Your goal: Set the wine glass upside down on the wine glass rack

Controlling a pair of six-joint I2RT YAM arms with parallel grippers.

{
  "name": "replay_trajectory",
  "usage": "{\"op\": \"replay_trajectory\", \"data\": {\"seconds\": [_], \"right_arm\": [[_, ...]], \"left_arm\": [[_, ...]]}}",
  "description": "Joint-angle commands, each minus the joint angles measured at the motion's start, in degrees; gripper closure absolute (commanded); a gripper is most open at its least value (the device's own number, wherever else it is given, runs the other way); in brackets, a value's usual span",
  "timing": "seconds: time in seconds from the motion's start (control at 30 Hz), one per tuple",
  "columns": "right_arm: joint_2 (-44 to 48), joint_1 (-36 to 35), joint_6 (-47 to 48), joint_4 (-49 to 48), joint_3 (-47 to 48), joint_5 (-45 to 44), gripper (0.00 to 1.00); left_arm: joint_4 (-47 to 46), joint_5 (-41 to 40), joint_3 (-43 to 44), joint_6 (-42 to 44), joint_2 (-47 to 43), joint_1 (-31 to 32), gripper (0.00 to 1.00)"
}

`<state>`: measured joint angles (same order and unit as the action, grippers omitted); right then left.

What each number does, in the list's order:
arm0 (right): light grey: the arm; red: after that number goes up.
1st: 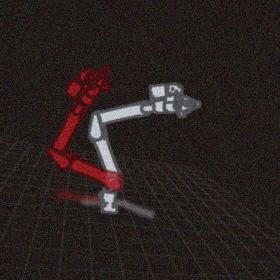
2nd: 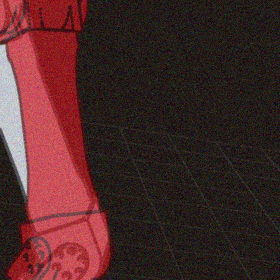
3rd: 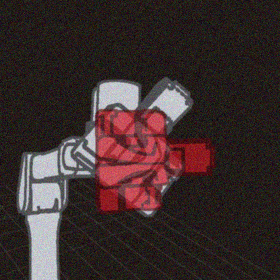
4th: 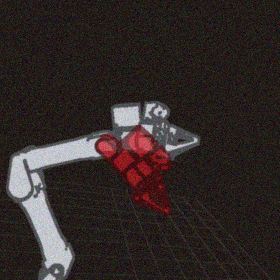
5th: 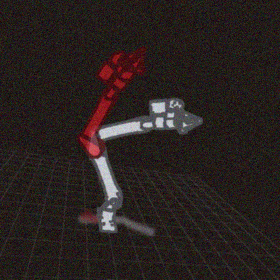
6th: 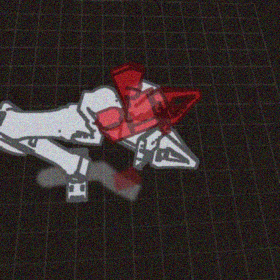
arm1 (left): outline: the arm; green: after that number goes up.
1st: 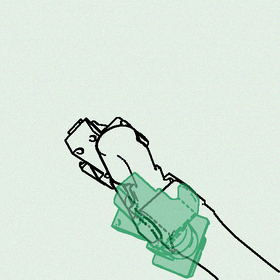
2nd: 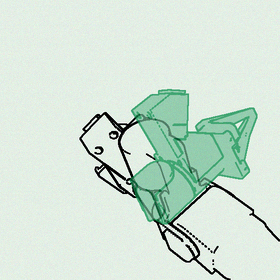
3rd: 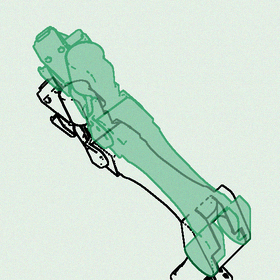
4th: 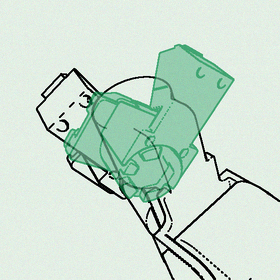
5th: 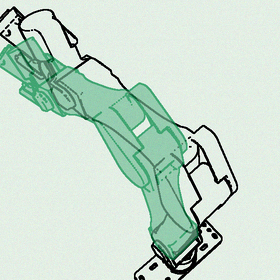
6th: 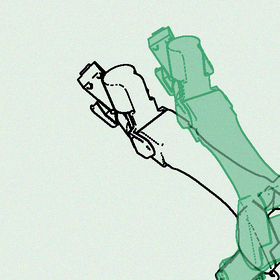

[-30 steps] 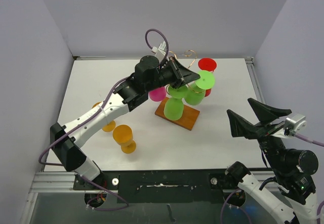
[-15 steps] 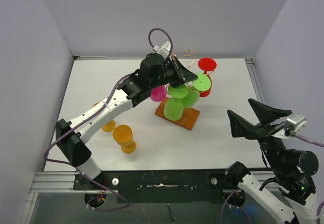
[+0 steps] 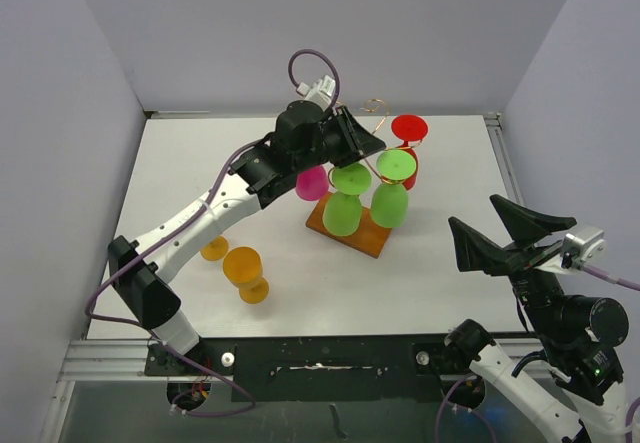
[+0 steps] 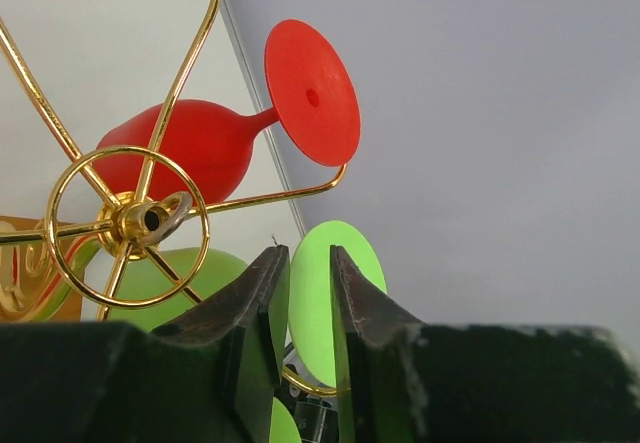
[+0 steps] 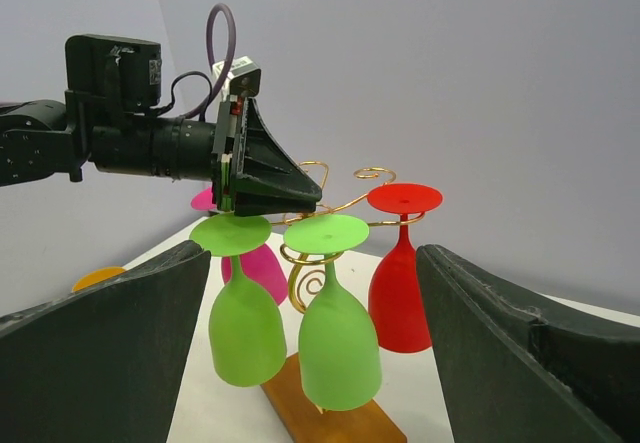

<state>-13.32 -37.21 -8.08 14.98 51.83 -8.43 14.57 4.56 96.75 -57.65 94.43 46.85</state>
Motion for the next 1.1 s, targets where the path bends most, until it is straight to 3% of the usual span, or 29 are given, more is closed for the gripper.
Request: {"op": "replay_trajectory", "data": {"seconds": [0.0,0.27,0.5,0.73,0.9,1.07], "right_arm": [[-0.2,-0.4,-0.6,-2.5,-0.1,-0.9,0.13],[-2.5,-0.6,-1.7,-2.6,0.9,-0.1,0.13],[-10.7,-0.5,-2.0,0.9,6.1,3.3,0.13],[-21.7,-0.5,-5.0,1.0,11.1,8.6,0.14],[-31.2,-0.8,-8.2,-0.8,15.5,17.0,0.15],[-39.6,-2.4,-11.5,-5.3,18.1,21.2,0.20]], "left_arm": [[-0.1,-1.2,4.0,2.7,-0.5,-0.3,0.80],[1.2,-2.5,7.0,7.9,-2.5,-0.6,0.74],[7.4,-19.9,6.4,21.7,-11.1,-0.8,0.70],[8.3,-37.2,-9.1,31.1,-29.4,-1.1,0.68],[8.4,-57.6,-26.2,38.7,-44.1,-1.1,0.68],[9.3,-62.1,-37.0,38.2,-54.3,-1.2,0.68]]}}
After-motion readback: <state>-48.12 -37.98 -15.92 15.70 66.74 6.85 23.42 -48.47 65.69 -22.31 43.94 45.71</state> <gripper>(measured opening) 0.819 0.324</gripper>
